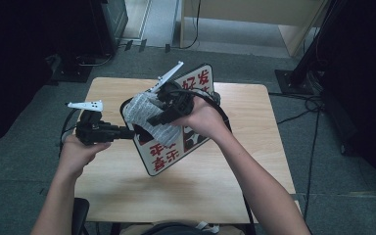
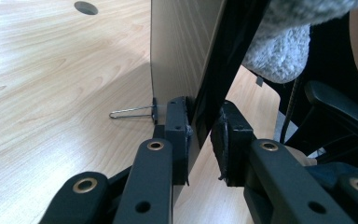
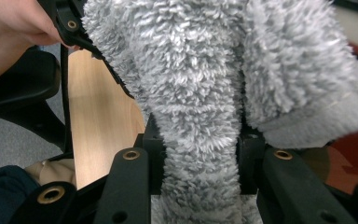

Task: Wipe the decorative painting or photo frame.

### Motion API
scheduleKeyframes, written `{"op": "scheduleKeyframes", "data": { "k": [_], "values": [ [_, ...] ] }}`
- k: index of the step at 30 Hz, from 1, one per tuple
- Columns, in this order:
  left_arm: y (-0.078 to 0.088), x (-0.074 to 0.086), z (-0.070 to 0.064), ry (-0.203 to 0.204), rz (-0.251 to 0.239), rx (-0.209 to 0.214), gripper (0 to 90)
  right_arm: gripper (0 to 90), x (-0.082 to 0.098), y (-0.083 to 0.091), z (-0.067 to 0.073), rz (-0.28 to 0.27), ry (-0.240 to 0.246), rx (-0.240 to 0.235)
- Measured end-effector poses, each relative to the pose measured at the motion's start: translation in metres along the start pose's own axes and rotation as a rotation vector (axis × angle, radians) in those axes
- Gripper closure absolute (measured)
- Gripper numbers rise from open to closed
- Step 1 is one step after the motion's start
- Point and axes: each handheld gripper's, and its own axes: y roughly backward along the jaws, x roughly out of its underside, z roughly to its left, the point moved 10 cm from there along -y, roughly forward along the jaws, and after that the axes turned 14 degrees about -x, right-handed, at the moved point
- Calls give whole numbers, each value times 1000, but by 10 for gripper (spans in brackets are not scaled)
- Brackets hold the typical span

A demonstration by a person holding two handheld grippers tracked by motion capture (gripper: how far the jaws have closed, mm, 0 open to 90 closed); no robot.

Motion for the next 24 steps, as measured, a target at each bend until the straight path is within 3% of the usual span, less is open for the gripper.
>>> {"op": "scheduleKeyframes", "data": {
  "k": [24],
  "values": [
    [0,0,-1,-6,3,0,772,655,39,-31,-3,19,-24,-37]
  ]
}}
